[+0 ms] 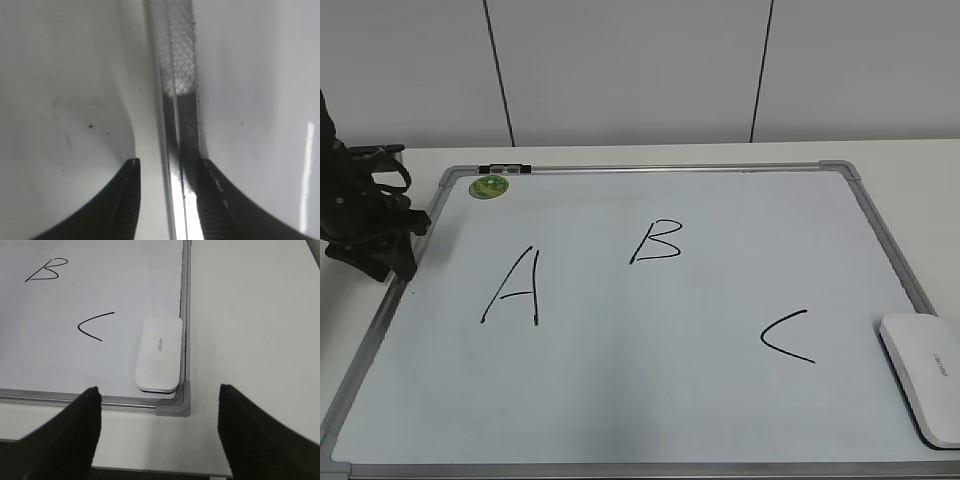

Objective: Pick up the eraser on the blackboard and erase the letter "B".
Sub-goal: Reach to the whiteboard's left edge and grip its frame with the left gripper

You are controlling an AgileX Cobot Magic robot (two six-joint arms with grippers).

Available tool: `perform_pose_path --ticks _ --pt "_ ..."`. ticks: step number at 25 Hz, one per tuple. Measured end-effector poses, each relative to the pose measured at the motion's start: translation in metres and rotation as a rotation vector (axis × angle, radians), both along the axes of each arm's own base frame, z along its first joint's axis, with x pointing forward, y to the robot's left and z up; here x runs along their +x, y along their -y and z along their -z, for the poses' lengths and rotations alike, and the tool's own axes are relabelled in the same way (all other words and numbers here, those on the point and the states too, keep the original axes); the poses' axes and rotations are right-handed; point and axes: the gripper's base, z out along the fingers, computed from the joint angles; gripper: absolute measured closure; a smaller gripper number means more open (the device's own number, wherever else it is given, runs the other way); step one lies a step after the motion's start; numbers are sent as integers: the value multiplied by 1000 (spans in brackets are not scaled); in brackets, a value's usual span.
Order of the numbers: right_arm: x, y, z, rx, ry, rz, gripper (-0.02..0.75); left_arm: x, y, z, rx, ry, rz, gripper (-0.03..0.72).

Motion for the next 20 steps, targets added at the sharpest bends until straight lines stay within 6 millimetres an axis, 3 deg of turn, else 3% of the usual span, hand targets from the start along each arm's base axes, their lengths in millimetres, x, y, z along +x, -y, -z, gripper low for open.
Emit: perform_pose_path --ticks 7,13,20 --pt "0 0 0 0 0 0 199 1 0 1 -5 0 -3 470" --pt "0 0 0 0 0 0 200 1 1 0 -10 -2 -6 608" --pt "0 0 0 0 0 0 199 1 1 0 -12 -2 -7 622"
